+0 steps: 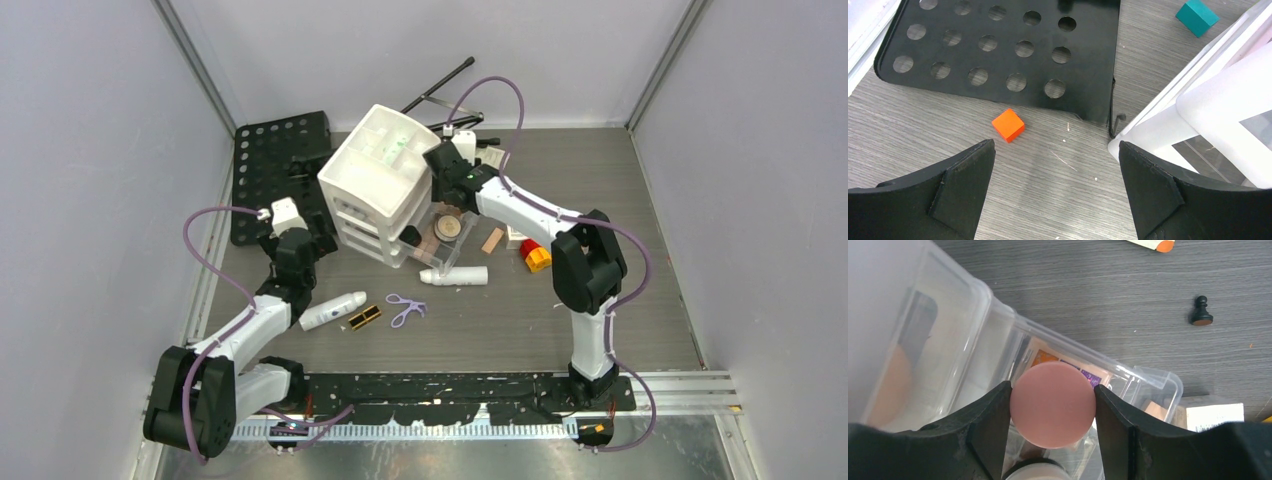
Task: Organize the makeup
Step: Place the makeup in the drawer, then pick up the makeup from the center of the board.
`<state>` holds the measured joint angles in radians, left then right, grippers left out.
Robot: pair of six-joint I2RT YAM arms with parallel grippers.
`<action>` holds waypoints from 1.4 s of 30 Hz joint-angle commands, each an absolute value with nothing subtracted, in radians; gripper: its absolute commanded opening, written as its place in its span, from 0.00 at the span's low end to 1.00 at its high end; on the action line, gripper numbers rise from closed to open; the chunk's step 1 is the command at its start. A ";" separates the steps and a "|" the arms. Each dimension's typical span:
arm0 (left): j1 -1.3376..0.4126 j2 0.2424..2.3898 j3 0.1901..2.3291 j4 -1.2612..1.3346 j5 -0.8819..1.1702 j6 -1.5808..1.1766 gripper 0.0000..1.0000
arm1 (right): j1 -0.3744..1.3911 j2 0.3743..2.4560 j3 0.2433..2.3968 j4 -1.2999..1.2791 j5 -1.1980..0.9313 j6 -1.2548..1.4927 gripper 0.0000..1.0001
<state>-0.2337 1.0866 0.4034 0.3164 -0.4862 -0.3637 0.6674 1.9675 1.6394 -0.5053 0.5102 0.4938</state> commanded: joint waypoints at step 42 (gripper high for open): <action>-0.233 1.063 0.422 0.356 -0.513 -0.377 0.96 | 1.313 1.591 1.148 -0.155 0.582 0.527 0.81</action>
